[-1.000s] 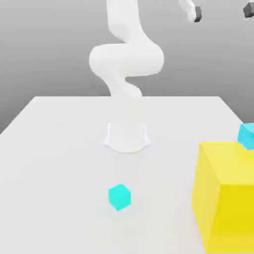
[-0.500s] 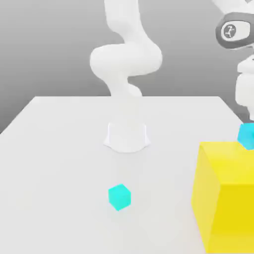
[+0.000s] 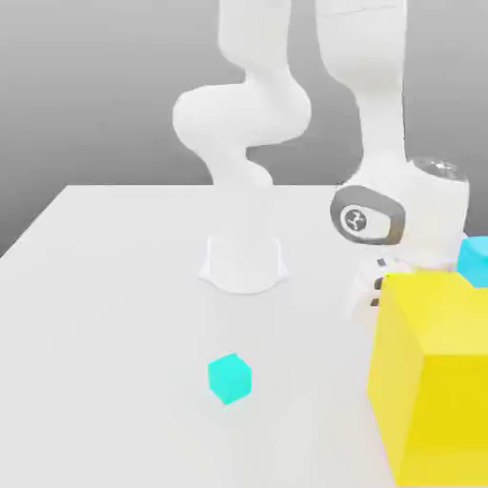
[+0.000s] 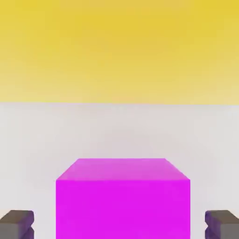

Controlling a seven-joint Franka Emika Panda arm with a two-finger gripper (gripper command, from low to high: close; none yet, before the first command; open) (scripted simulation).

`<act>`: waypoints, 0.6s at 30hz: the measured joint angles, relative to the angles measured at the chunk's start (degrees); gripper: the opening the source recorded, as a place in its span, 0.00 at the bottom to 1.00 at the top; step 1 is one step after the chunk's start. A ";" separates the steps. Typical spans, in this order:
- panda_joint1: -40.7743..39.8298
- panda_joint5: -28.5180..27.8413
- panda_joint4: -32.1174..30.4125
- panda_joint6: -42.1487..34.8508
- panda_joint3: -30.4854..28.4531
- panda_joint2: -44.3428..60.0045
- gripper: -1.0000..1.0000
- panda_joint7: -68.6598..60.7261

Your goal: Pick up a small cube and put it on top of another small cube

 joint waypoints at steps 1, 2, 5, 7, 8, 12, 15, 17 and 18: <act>0.00 -0.02 0.00 0.05 0.00 0.00 0.00 0.02; 0.00 -0.04 0.00 0.09 0.00 0.00 0.00 0.04; 0.49 -0.31 0.05 0.29 -0.56 0.25 0.00 0.24; -2.50 3.90 -0.78 -1.97 3.40 -2.75 0.00 -3.04; -3.90 7.07 -1.29 -3.33 5.55 -4.68 0.00 -5.43; -4.82 19.91 -2.72 -9.03 11.03 -12.72 0.00 -15.25; 1.31 13.81 0.76 -9.36 13.03 -12.22 0.00 -16.29; 3.95 9.37 4.40 -10.40 14.06 -11.17 0.00 -17.98; 4.86 7.75 6.41 -11.34 14.54 -10.73 0.00 -19.41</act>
